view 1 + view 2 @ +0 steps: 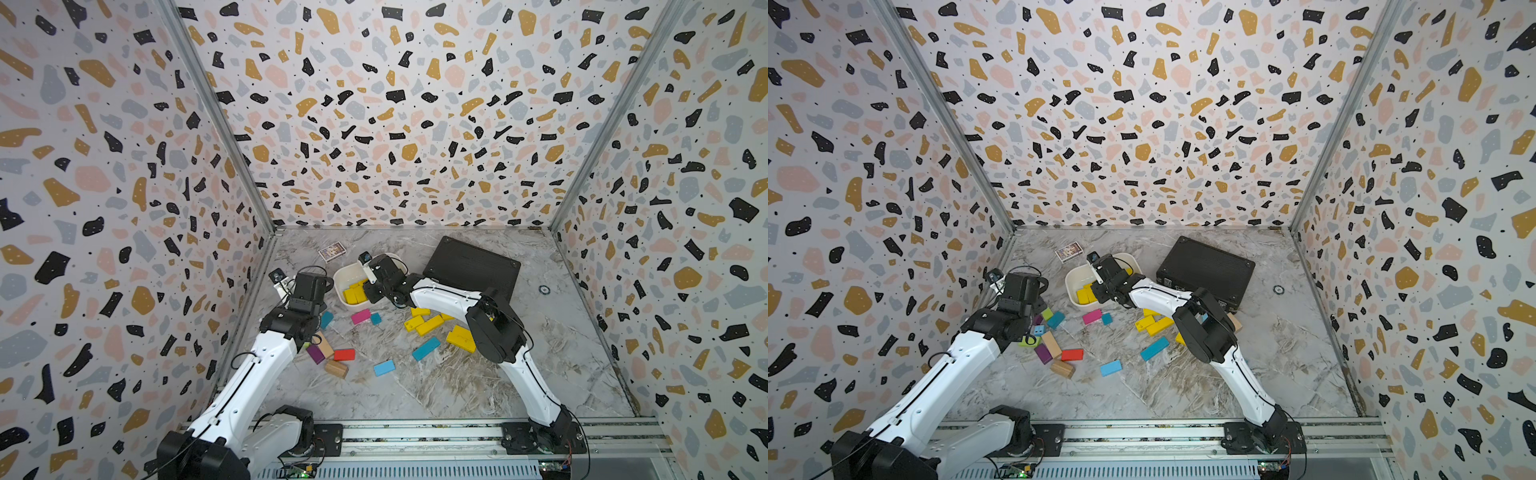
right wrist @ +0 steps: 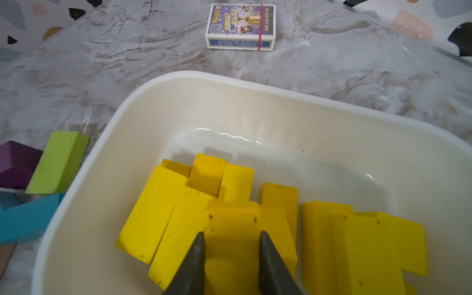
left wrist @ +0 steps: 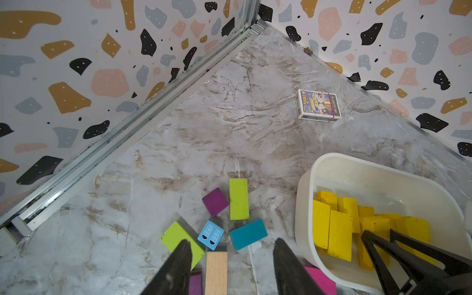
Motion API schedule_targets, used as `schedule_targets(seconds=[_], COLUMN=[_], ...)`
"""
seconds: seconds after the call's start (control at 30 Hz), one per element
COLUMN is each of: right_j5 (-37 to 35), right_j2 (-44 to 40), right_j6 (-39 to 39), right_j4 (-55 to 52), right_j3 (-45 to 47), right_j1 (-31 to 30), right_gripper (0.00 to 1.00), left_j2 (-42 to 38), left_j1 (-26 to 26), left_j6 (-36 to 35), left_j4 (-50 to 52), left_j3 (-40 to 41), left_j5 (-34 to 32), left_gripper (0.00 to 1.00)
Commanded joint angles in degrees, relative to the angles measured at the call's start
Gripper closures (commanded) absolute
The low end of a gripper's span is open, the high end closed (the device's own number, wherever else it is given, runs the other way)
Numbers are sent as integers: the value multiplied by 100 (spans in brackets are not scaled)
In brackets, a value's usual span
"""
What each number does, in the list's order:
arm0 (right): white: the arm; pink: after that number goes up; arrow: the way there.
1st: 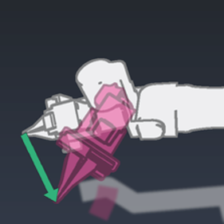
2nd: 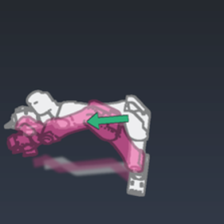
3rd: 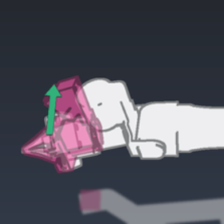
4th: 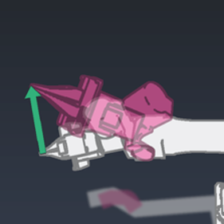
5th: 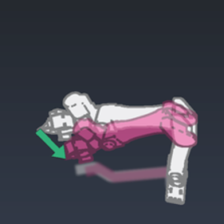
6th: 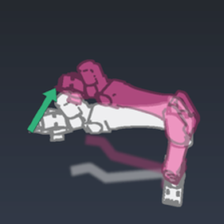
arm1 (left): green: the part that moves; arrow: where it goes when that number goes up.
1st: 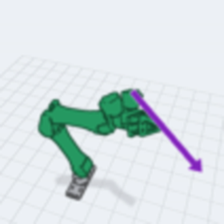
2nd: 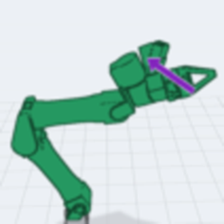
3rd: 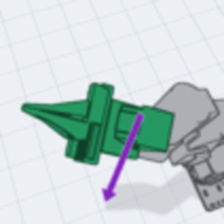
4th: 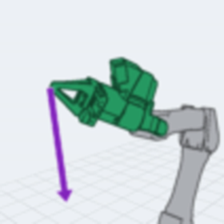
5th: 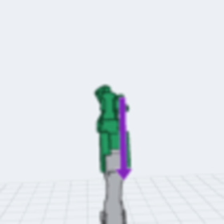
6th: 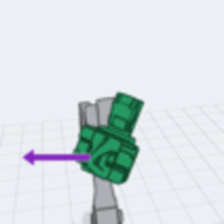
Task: Pick out the yellow building blocks
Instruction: Place the building block in the storage box.
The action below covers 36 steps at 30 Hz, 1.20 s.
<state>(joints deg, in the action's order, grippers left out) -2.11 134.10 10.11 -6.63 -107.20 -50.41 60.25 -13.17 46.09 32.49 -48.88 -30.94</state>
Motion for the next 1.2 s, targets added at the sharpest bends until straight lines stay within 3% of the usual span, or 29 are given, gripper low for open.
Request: schedule_targets(seconds=[0.0, 0.13, 0.3, 0.57, 0.7, 0.83, 0.97, 1.17], right_j5=[44, 86, 95, 199, 502, 816, 867, 1208], right_j2=[-203, -481, -1109, -2990, -3776, -4326, -4441, -4135], right_j6=[42, -229, -564, -1133, -2017, -3484, -4518, -5369], right_j4=[-120, -324, -618, -736, -995, -1686, -2510, -3239], right_j3=[-119, -63, 371, 2372, 3538, 4171, 4204, 3799], right_j1=[-12, -8, -8, -4, 20, 84, 303, 877], right_gripper=[64, 55, 50, 50, 51, 51, 51, 50], left_j2=[-35, -30, -24, 21, 87, 153, 174, 156], left_j1=[42, 36, 34, 37, 38, 34, 34, 38], left_j6=[-9, -16, -12, -21, -15, -25, -4, -9], left_j4=[-102, -106, -129, -168, -247, -268, -286, -270], left_j3=[58, 70, 76, 69, 88, 76, 102, 78], left_j5=[-18, -26, -34, -18, 39, 112, 174, 229], left_gripper=[48, 47, 48, 48, 48, 48, 48, 48])
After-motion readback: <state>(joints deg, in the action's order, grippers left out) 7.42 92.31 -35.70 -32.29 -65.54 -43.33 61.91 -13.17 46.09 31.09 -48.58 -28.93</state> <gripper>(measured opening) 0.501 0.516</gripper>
